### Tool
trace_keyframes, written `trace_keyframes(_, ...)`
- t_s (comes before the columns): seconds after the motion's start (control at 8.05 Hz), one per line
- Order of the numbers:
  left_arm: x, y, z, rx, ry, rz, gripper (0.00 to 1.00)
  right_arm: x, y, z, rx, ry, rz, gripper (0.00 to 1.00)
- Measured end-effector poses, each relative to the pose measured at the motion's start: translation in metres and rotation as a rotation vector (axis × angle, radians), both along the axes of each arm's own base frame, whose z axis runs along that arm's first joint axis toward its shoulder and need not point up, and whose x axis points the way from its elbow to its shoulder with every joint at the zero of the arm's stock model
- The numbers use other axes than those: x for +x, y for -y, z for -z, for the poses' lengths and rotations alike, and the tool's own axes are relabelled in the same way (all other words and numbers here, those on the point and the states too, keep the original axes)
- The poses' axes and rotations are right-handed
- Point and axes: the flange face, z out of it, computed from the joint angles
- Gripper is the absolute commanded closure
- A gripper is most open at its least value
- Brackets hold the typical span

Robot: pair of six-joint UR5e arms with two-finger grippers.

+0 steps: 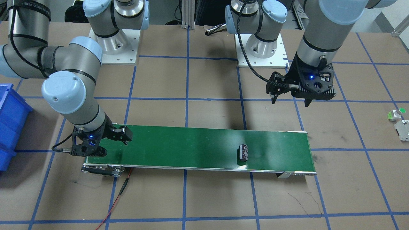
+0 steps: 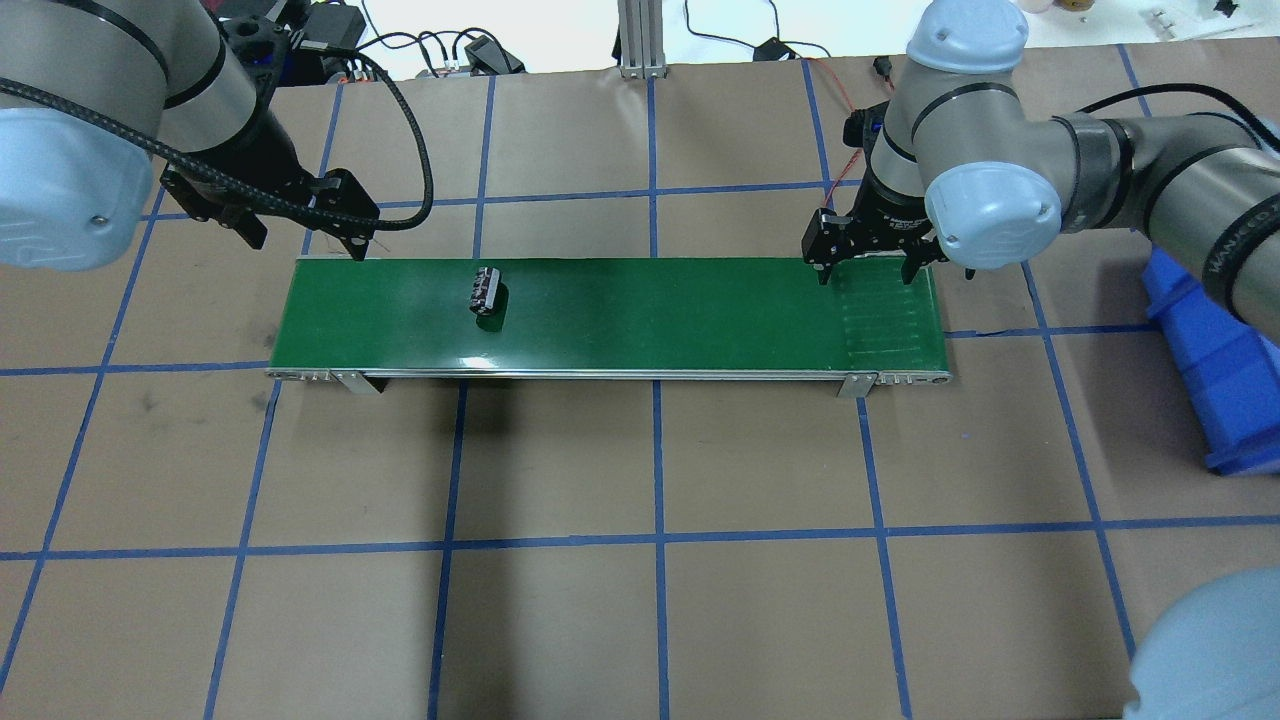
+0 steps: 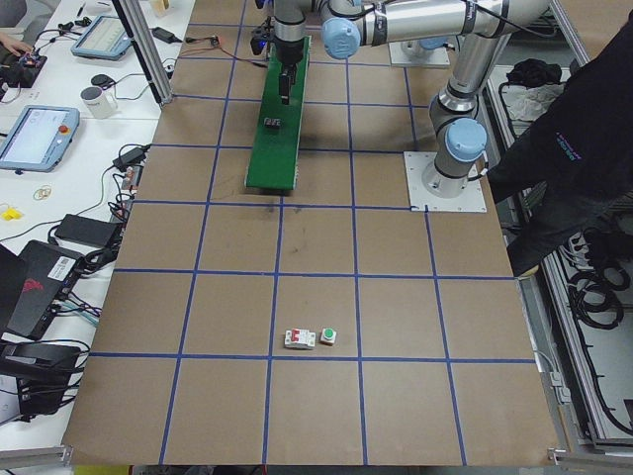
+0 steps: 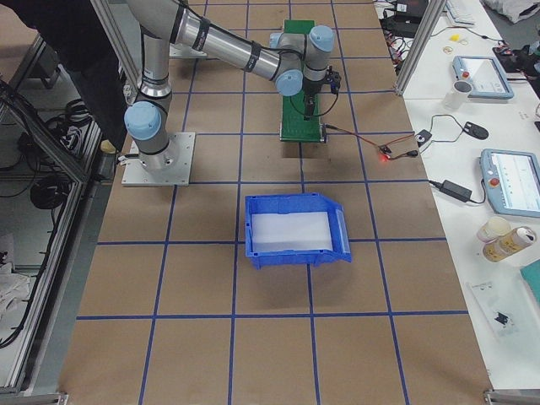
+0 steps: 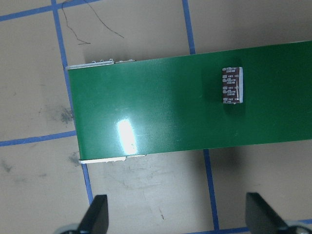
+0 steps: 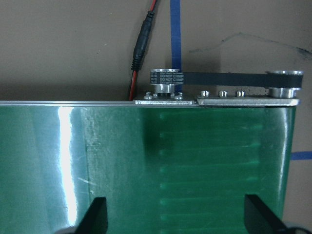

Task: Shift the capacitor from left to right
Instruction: 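Open the left gripper and raise it while the right gripper moves over the belt, then hold the right gripper open above the belt as the capacitor rides toward it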

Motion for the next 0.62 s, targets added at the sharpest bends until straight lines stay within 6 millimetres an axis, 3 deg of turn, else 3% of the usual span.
trace_keyframes(0.5, 0.001, 0.000, 0.004, 0.014, 0.009, -0.001, 0.00, 0.003, 0.001, 0.011, 0.019, 0.119, 0.011, 0.00)
trace_keyframes(0.62, 0.001, 0.000, 0.003, 0.014, 0.010, 0.000, 0.00, -0.008, 0.003, 0.015, 0.022, 0.198, 0.018, 0.00)
